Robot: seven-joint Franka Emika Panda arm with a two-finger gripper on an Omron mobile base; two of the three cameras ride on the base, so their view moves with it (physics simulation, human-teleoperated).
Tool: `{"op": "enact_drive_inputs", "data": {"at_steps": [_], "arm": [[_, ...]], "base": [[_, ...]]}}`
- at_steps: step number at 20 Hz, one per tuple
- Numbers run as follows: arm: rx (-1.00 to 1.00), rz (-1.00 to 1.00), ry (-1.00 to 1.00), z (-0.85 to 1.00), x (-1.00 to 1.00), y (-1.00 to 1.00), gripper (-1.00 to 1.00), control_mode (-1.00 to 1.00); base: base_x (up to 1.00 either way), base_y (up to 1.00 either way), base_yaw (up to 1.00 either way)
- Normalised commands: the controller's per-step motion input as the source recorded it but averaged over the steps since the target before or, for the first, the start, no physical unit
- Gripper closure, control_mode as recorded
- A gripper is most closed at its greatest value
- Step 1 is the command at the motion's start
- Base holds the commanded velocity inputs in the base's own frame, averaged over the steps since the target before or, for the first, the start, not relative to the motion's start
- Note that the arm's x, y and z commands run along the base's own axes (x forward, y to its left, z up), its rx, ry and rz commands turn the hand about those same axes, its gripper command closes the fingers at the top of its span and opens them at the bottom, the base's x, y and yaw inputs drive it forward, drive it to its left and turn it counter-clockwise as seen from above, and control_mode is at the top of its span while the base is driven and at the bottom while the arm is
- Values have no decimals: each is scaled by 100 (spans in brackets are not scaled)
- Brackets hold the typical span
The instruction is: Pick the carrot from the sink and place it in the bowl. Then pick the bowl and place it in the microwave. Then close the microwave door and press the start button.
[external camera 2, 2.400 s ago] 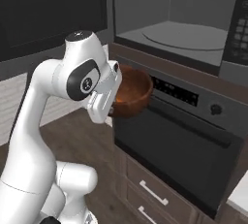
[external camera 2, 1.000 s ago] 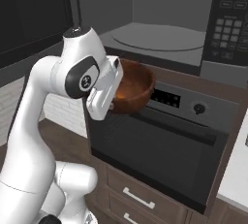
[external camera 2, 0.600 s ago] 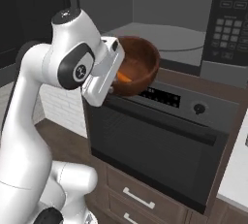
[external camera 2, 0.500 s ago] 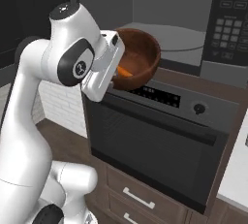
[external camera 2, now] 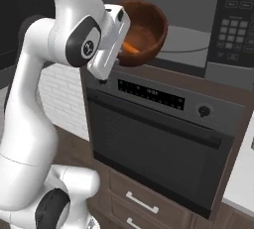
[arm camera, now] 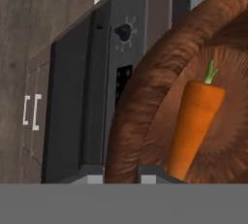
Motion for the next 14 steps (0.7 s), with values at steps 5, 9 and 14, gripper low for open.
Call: {"op": "enact_drive_inputs", "data": {"at_steps": [5,9,14], "arm": [[3,0,-14,38,45,-3,100,-100],[4,0,-8,18,59,-3,100,-100],[2,0,-1,-1,64,-2,100,-100]], "base": [[0,0,0],[0,0,0],[0,0,0]]}}
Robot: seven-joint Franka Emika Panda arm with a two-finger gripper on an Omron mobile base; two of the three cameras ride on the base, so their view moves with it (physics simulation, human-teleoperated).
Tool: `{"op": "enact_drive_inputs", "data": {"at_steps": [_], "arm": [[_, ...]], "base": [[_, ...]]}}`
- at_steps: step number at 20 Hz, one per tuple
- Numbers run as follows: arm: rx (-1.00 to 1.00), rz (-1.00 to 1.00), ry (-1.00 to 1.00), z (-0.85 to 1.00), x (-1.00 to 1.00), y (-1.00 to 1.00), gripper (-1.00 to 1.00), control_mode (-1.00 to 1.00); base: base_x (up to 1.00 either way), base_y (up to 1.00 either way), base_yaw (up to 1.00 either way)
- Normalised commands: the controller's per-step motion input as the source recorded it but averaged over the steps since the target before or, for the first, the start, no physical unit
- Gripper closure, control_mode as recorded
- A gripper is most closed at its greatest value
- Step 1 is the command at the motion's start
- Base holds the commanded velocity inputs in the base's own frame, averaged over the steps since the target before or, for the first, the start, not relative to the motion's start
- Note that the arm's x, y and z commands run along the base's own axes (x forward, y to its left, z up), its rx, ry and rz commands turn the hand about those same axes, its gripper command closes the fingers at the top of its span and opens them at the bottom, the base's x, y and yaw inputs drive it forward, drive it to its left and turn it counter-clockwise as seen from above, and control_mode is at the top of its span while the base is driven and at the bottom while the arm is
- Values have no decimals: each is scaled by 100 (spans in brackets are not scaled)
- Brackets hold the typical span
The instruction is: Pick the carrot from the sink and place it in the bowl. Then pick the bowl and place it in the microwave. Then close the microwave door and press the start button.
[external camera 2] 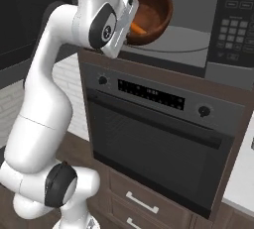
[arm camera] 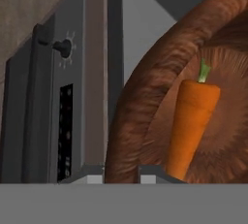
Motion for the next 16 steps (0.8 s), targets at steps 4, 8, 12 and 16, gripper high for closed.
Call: {"op": "enact_drive_inputs", "data": {"at_steps": [4,8,12,16], "arm": [[1,0,0,-6,62,-2,100,-100],[0,0,0,-1,51,-8,100,-100],[0,0,0,-11,32,-9,100,-100],[0,0,0,-27,45,-6,100,-100]], "base": [[0,0,0],[0,0,0],[0,0,0],[0,0,0]]}}
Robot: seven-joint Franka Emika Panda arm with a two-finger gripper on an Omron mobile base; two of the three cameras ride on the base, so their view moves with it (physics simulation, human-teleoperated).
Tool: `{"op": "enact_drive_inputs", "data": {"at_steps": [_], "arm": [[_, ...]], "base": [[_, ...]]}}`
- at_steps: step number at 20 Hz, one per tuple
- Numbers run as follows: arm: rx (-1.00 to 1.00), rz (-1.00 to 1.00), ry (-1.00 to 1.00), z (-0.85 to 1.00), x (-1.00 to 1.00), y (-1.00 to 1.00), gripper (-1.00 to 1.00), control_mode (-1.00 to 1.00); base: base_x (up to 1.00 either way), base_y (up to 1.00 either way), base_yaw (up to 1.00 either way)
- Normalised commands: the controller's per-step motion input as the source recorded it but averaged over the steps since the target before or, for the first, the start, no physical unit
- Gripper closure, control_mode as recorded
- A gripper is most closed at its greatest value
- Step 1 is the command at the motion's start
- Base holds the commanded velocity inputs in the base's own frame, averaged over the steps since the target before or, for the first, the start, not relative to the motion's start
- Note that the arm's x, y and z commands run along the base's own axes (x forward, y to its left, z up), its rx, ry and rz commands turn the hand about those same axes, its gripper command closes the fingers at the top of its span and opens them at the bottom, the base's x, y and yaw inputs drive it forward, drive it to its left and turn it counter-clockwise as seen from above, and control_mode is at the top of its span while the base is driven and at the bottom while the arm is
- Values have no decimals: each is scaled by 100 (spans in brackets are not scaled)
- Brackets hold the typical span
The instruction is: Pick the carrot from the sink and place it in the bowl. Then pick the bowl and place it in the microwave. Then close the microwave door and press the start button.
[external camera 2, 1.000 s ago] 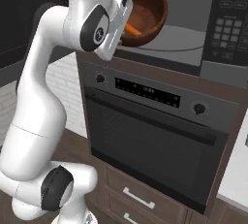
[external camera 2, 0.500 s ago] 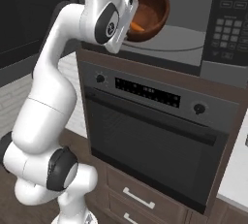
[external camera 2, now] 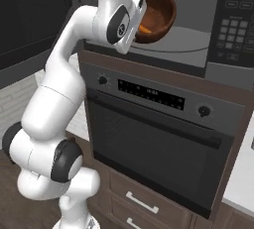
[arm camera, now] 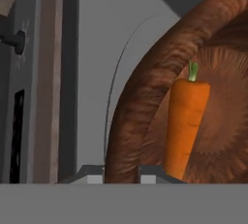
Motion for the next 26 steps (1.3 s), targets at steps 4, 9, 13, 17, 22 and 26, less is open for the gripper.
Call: {"op": "enact_drive_inputs", "data": {"at_steps": [4,9,13,17,22,26], "arm": [[1,0,0,-13,35,-8,100,-100],[2,0,0,-2,38,-6,100,-100],[0,0,0,-15,42,-7,100,-100],[0,0,0,-31,34,-17,100,-100],[0,0,1,-30,22,-11,-100,-100],[0,0,1,-26,8,0,-100,-100]], "base": [[0,0,0],[0,0,0],[0,0,0],[0,0,0],[0,0,0],[0,0,0]]}}
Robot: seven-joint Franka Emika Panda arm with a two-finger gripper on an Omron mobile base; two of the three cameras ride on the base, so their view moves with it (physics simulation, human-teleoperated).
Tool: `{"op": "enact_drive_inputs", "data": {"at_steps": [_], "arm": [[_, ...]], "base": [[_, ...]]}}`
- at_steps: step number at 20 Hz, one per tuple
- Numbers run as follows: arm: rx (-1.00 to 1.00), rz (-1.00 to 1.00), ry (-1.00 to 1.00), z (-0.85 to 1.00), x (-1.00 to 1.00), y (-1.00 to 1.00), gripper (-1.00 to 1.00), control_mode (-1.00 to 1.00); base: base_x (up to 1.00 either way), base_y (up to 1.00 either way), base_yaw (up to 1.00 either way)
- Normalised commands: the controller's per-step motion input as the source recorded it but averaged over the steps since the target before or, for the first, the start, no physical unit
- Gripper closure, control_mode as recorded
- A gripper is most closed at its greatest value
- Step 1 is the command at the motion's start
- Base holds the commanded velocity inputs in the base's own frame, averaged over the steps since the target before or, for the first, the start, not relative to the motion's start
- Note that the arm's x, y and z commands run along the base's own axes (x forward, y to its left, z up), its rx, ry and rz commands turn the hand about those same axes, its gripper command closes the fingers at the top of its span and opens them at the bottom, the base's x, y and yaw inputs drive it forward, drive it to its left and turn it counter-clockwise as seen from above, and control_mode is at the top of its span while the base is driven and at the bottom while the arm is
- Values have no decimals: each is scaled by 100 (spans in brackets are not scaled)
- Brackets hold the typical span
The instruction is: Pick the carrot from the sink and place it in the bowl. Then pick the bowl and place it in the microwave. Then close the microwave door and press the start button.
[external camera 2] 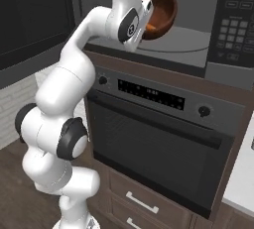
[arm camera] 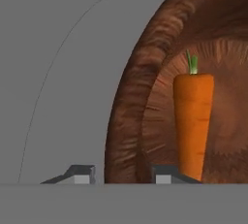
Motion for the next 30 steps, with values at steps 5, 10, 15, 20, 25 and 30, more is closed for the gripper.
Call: {"op": "enact_drive_inputs", "data": {"at_steps": [5,10,15,20,25,30], "arm": [[0,0,-3,-8,0,-3,-100,-100],[0,0,-24,0,-10,0,-100,-100],[0,0,-10,0,-2,0,-100,-100],[0,0,-37,16,-32,3,-100,-100],[1,1,-36,21,-49,5,-100,-100],[2,0,-12,39,-96,8,-100,-100]], "base": [[0,0,0],[0,0,0],[0,0,0],[0,0,0],[0,0,0],[0,0,0]]}}
